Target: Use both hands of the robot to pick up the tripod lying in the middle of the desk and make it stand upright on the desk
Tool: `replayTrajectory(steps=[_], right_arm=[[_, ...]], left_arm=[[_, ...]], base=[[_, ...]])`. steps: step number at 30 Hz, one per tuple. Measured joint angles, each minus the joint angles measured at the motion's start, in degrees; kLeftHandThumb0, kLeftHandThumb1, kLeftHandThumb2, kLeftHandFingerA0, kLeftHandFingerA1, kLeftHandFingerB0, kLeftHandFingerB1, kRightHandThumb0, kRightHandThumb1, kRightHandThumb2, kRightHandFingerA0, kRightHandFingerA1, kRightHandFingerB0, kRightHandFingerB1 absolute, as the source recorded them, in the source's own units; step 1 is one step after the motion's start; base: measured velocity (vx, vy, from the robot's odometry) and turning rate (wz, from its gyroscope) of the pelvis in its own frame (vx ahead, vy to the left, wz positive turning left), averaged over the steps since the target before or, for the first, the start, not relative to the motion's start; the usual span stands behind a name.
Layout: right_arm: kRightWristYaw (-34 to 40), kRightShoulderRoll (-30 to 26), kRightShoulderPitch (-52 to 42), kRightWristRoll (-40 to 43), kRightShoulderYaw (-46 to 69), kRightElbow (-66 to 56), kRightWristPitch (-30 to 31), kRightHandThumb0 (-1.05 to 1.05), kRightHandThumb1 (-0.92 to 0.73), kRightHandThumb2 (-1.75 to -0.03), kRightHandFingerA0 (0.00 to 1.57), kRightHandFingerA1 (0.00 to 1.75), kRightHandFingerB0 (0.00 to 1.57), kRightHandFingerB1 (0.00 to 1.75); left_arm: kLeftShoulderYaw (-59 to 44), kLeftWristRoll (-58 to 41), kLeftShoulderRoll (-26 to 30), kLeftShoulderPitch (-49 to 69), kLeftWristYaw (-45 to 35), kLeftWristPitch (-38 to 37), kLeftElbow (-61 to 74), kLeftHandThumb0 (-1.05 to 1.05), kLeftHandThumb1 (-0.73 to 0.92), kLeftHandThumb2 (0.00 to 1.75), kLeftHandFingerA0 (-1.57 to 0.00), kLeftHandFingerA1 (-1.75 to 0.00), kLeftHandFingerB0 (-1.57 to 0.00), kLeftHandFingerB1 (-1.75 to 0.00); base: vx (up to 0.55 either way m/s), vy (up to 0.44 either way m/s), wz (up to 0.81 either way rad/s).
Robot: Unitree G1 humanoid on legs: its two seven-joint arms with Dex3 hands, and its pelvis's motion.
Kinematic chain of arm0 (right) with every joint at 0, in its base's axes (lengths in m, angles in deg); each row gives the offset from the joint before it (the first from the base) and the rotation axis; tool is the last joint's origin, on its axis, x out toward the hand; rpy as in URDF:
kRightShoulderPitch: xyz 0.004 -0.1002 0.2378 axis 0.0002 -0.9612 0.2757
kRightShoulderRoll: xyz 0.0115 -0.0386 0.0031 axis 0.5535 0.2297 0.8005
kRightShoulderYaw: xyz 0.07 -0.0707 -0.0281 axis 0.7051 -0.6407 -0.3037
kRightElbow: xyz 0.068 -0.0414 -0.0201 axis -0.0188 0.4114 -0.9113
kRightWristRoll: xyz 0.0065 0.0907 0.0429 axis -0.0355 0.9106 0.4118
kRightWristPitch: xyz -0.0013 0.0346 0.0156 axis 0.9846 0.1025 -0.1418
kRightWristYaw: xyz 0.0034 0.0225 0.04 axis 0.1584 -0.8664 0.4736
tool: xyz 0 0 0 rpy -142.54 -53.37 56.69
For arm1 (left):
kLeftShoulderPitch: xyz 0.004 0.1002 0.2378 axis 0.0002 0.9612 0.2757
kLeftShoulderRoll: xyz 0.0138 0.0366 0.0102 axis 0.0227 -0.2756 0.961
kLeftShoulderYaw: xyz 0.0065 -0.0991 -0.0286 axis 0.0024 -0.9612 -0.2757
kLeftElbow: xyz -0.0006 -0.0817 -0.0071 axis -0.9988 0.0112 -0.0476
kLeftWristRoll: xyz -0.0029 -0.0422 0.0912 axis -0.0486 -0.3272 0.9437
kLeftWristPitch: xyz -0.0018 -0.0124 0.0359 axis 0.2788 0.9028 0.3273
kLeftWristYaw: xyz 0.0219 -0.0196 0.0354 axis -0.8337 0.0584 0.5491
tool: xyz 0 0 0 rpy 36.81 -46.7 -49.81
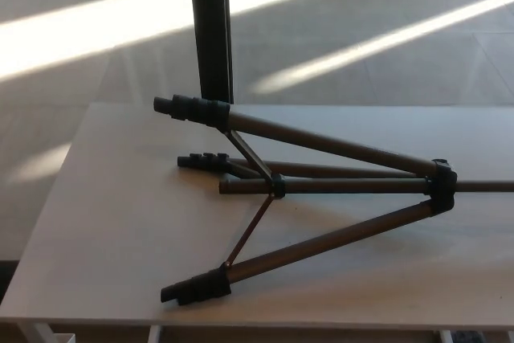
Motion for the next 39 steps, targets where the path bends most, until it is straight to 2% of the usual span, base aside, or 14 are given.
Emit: replayTrajectory(steps=[6,7,10,12,14,15,17,22,24,26,27,33,34,39], right_arm=[[-0.82,0.29,-0.04,4.70,8.36,-2.77,1.11,-0.80,-0.58,-0.94,0.07,0.50,0.05,0.31],[-0.82,0.30,0.06,5.54,9.93,-3.50,1.37,-0.39,-0.39,-1.01,0.01,0.52,0.00,0.50],[-0.70,0.45,0.27,7.61,13.56,-6.13,1.85,-0.77,-0.76,-0.64,0.19,0.45,0.11,0.23],[-0.50,0.67,0.70,9.09,15.97,-8.73,2.13,-0.77,-0.59,-0.95,0.21,0.57,0.07,0.40],[-0.11,1.14,1.22,10.34,17.65,-12.38,2.41,-0.74,-0.77,-0.64,0.27,0.54,0.23,0.32],[0.16,1.48,1.54,11.01,18.34,-14.89,2.55,-0.70,-0.78,-0.64,0.31,0.60,0.29,0.31],[0.60,2.05,2.11,11.67,18.97,-18.93,2.66,-0.69,-0.76,-0.63,0.39,0.62,0.34,0.33],[1.55,3.71,4.83,13.34,18.84,-28.38,3.00,-0.78,-0.65,-1.01,0.50,0.66,0.37,0.50],[2.04,4.77,6.20,13.69,18.24,-32.57,3.11,-0.78,-0.62,-0.99,0.51,0.69,0.40,0.52],[2.50,5.84,7.61,13.96,17.18,-36.48,3.21,-0.71,-0.75,-0.63,0.58,0.66,0.51,0.38],[2.69,6.37,8.24,14.03,16.64,-38.05,3.24,-0.70,-0.75,-0.63,0.55,0.69,0.48,0.40],[3.46,11.20,12.31,14.21,11.06,-48.30,3.42,-0.71,-0.54,-0.95,0.62,0.74,0.50,0.59],[3.48,12.03,12.90,14.23,9.90,-49.73,3.42,-0.71,-0.72,-0.61,0.65,0.73,0.56,0.50],[3.71,16.23,14.63,14.02,4.30,-55.89,3.45,-0.72,-0.75,-0.62,0.64,0.80,0.59,0.59]], left_arm=[[-5.87,-3.01,0.31,-0.78,-1.90,0.01,-0.54,-0.76,0.71,0.61,-0.27,-0.73,-0.20,-0.48],[-7.18,-3.61,0.51,-1.21,-2.10,0.01,-0.55,-0.75,0.72,0.62,-0.26,-0.74,-0.19,-0.49],[-10.44,-5.18,1.23,-2.63,-2.44,0.01,-0.37,-0.78,0.60,0.96,-0.25,-0.67,-0.16,-0.52],[-12.70,-6.30,1.85,-3.92,-2.71,0.01,-0.06,-0.77,0.61,0.95,-0.24,-0.66,-0.15,-0.51],[-14.55,-7.36,2.74,-5.41,-3.04,0.01,0.38,-0.76,0.80,0.64,-0.27,-0.68,-0.21,-0.40],[-15.54,-7.88,3.28,-6.44,-3.24,0.01,0.81,-0.79,0.62,1.02,-0.34,-0.69,-0.19,-0.52],[-16.67,-8.56,4.01,-8.17,-3.46,0.01,1.95,-0.79,0.79,0.63,-0.35,-0.70,-0.27,-0.44],[-18.16,-9.93,4.44,-12.45,-3.56,0.09,7.26,-0.76,0.83,0.65,-0.35,-0.76,-0.23,-0.50],[-18.35,-10.46,4.43,-14.43,-3.56,0.11,10.82,-0.77,0.56,1.02,-0.54,-0.73,-0.32,-0.58],[-18.39,-10.88,4.43,-16.52,-3.54,0.12,14.42,-0.84,0.64,0.60,-0.74,-0.65,-0.60,-0.53],[-18.34,-11.05,4.41,-17.40,-3.50,0.13,15.96,-0.83,0.51,0.97,-0.61,-0.71,-0.50,-0.62],[-16.68,-12.25,3.32,-24.09,-3.18,0.16,28.23,-0.80,0.71,0.62,-0.37,-0.63,-0.33,-0.46],[-16.08,-12.36,2.99,-25.19,-3.11,0.17,30.32,-0.78,0.72,0.62,-0.35,-0.60,-0.30,-0.44],[-12.40,-12.66,0.69,-29.71,-2.61,0.26,39.76,-0.66,0.80,0.64,-0.42,-0.55,-0.35,-0.41]], base=[[0.00,0.000,0.00],[0.00,0.000,0.00],[0.00,0.000,0.00],[0.00,0.000,0.00],[0.00,0.000,0.00],[0.00,0.000,0.00],[0.00,0.000,0.00],[0.00,0.000,0.00],[0.00,0.000,0.00],[0.00,0.000,0.00],[0.00,0.000,0.00],[0.00,0.000,0.00],[0.00,0.000,0.00],[0.00,0.000,0.00]])
